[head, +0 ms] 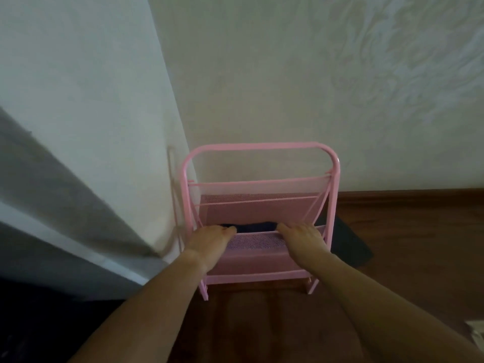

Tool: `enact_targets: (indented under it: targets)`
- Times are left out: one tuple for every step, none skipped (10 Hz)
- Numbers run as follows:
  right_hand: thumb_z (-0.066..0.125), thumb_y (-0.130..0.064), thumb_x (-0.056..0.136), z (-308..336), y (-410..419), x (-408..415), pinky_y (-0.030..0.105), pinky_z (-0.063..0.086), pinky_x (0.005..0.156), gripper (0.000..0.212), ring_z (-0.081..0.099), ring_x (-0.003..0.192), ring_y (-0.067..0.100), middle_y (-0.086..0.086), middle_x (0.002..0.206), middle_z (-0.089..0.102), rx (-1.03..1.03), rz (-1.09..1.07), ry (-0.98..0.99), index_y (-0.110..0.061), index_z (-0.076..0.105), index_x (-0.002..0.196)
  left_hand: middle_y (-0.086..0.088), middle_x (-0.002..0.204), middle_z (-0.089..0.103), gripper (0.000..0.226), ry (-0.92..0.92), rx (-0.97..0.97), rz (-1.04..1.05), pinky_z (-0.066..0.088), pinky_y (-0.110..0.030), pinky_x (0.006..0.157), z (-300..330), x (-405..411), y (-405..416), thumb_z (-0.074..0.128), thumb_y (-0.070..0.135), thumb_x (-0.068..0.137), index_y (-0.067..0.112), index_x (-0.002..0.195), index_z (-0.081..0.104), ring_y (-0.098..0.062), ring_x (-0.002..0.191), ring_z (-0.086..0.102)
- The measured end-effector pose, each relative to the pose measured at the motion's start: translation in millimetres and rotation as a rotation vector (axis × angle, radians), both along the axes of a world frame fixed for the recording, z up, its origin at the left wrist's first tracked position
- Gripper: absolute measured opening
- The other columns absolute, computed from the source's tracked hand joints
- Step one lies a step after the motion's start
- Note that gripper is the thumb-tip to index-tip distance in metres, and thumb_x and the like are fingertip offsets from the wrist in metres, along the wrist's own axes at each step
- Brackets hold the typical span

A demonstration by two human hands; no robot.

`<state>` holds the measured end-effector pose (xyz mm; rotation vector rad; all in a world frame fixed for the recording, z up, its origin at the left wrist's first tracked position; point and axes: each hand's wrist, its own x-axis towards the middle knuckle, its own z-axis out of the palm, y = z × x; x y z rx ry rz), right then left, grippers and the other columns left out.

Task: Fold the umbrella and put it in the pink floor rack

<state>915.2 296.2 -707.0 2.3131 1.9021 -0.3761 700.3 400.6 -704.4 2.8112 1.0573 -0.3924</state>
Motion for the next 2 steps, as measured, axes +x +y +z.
enact_targets:
  targets:
    - [0.066,-0.015,0.088,19.0,-9.4,-8.1,0.048,0.044,0.108,0.049,0.056,0.123,0.028,0.005,0.134,0.059,-0.008,-0.04,0.032,-0.024,0.051,0.134,-0.008,0.118,0.063,0.054,0.05,-0.009,0.051,0.055,-0.04,0.086,25.4,0.0,-16.9,0.057,0.0,0.094,0.019,0.142,0.042,-0.028,0.103,0.065]
    - [0.065,-0.014,0.087,53.1,-31.4,-20.7,0.046,0.049,0.104,0.049,0.057,0.118,0.028,0.006,0.129,0.06,0.091,-0.182,0.085,-0.022,0.05,0.132,-0.007,0.122,0.062,0.046,-0.049,0.034,0.112,0.056,-0.039,0.088,68.8,-5.9,-42.5,0.058,0.016,0.098,0.02,0.142,0.043,-0.026,0.105,0.065]
